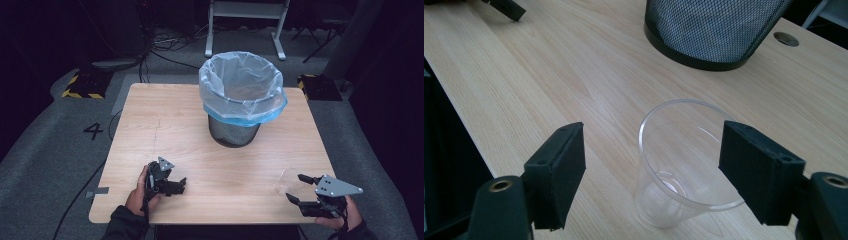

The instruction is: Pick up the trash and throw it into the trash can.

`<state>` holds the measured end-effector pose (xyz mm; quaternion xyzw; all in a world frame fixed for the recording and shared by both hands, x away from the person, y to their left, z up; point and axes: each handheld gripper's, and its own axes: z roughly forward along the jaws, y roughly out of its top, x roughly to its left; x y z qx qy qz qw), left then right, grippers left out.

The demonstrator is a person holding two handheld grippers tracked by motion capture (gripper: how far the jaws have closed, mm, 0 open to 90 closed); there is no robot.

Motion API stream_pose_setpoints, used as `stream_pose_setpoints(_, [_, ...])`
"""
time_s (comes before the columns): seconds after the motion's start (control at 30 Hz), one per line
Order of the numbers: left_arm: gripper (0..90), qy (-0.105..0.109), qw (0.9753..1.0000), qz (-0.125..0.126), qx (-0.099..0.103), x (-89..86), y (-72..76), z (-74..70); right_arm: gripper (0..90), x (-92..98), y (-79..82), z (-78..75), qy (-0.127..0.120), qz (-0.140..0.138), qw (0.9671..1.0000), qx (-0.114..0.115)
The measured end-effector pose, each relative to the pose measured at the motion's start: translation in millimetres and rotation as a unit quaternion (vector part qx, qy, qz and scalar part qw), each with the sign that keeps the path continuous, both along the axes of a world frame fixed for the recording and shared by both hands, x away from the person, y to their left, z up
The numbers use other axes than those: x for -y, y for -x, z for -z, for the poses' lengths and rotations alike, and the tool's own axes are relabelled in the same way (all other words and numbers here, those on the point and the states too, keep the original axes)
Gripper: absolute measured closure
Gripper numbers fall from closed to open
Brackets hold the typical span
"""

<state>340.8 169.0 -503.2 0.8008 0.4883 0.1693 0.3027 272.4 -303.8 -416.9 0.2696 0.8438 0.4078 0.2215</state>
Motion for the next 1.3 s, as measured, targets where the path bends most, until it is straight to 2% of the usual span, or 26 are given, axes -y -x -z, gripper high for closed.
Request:
stream_pose_setpoints(0.17, [0.0,0.000,1.0000,0.000,0.000,0.0,0.0,0.0,29.9,-3.3,-2.9,6.0,0.011,0.002,0.9999,-0.006])
stream_pose_setpoints(0.33, [0.0,0.001,1.0000,0.000,-0.001,0.1,0.1,0.1,34.8,-4.5,-6.3,11.5,0.009,0.003,0.9998,-0.016])
stream_pose_setpoints(0.37, [0.0,0.001,1.0000,0.000,0.000,0.0,0.0,0.0,39.2,-4.4,-7.0,12.5,0.009,0.005,0.9998,-0.016])
stream_pose_setpoints(0.43, [0.0,0.001,1.0000,0.000,-0.001,0.1,0.1,0.1,41.5,-4.0,-7.7,12.8,0.009,0.004,0.9998,-0.019])
stream_pose_setpoints(0.47, [0.0,-0.001,1.0000,0.000,0.001,-0.1,0.0,-0.1,49.6,-3.4,-8.5,13.8,0.005,0.009,0.9997,-0.024])
stream_pose_setpoints(0.53, [0.0,0.001,1.0000,0.000,-0.001,0.1,0.1,0.0,52.8,-3.2,-8.9,14.5,0.001,0.007,0.9996,-0.027])
stream_pose_setpoints(0.6, [0.0,0.000,1.0000,0.000,0.000,0.0,0.0,0.0,65.1,-2.6,-10.7,16.1,-0.001,0.008,0.9995,-0.030])
stream_pose_setpoints(0.63, [0.0,0.000,1.0000,0.000,0.000,0.0,0.0,0.0,68.4,-2.2,-10.9,16.6,-0.004,0.006,0.9993,-0.036])
stream_pose_setpoints(0.67, [0.0,0.001,1.0000,0.000,0.000,0.1,0.0,0.1,76.5,-1.4,-10.9,17.1,-0.005,-0.002,0.9993,-0.037])
stream_pose_setpoints(0.77, [0.0,0.001,1.0000,0.000,0.000,0.1,0.0,0.0,81.3,-1.3,-10.9,17.3,-0.005,-0.006,0.9993,-0.035])
stream_pose_setpoints(0.83, [0.0,0.001,1.0000,0.000,-0.001,0.1,0.0,0.1,82.5,-1.9,-11.2,17.4,-0.013,-0.013,0.9992,-0.034])
stream_pose_setpoints(1.07, [0.0,0.001,1.0000,0.000,0.000,0.0,0.0,0.1,83.5,-5.2,-13.9,15.9,-0.015,-0.017,0.9994,-0.027])
stream_pose_setpoints(1.3, [0.0,0.001,1.0000,0.000,0.000,0.1,0.0,0.1,84.6,-0.6,-23.2,13.8,-0.051,0.012,0.9986,-0.009])
